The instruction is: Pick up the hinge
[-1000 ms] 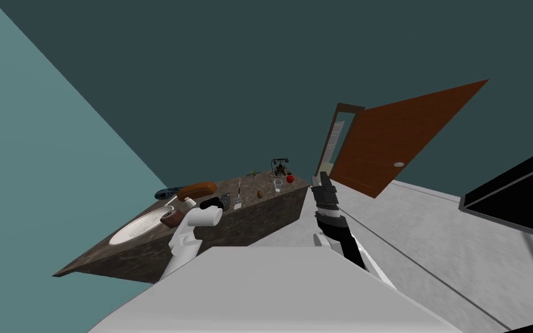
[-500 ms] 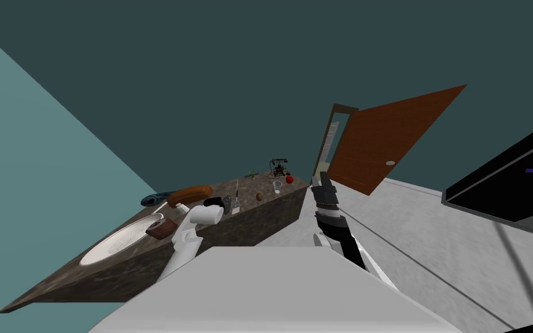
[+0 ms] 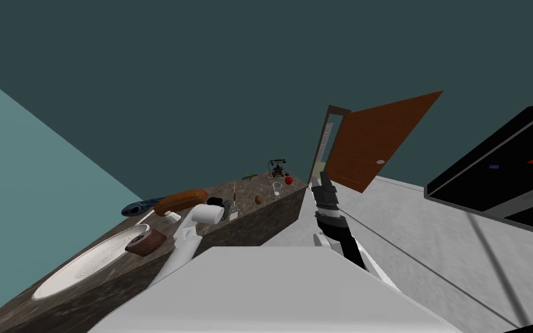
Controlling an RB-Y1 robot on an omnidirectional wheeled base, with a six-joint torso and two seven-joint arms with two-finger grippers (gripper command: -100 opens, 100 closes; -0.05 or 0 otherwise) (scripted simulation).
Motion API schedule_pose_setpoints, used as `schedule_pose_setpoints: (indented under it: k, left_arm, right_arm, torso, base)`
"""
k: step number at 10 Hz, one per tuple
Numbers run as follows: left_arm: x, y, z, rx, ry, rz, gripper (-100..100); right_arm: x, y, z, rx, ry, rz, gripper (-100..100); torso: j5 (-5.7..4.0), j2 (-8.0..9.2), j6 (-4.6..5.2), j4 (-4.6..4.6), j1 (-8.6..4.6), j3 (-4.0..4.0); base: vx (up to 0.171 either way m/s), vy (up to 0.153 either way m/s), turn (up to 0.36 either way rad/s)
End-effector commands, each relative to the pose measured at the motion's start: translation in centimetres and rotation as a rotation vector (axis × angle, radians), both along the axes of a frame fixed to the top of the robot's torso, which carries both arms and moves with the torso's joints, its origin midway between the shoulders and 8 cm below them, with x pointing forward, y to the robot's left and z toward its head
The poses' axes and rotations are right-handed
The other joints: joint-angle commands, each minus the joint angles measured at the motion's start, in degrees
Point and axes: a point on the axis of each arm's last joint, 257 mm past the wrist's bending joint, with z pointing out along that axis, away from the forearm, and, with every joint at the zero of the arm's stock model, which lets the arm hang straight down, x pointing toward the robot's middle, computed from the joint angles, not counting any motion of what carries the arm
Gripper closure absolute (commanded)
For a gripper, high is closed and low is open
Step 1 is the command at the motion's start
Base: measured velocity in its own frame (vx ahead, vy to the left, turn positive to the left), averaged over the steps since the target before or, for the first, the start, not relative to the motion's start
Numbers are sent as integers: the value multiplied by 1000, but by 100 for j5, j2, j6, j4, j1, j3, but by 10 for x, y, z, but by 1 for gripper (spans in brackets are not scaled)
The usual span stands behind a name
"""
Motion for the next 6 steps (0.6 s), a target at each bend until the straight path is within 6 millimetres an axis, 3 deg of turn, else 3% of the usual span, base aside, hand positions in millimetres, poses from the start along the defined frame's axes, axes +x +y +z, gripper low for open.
schedule_pose_setpoints:
  k: [1,2,3,4,5,6]
  left_arm:
    - [-8,4,-9,9,47,-1,-100]
    - [-17,5,-19,11,85,1,-100]
    - [-12,3,-13,9,60,-1,-100]
    - [-13,4,-15,10,66,0,0]
    - [-9,5,-22,10,65,-2,-100]
    - [-7,5,-26,10,64,-3,-100]
  right_arm:
    - [0,0,0,0,0,0,0]
    - [0,0,0,0,0,0,0]
    - [0,0,0,0,0,0,0]
    - [0,0,0,0,0,0,0]
    - [0,0,0,0,0,0,0]
    - [0,0,0,0,0,0,0]
  torso:
    - [0,0,0,0,0,0]
    - [0,5,-1,1,2,3]
    - [0,7,-1,2,0,4]
    - [-1,14,-1,3,-6,8]
    - [-2,19,-1,4,-10,11]
    - [-2,19,-1,4,-11,11]
  base:
    - [41,34,-62]
    - [39,31,-53]
    - [18,13,-10]
    - [0,0,0]
    - [12,2,13]
    - [17,1,14]
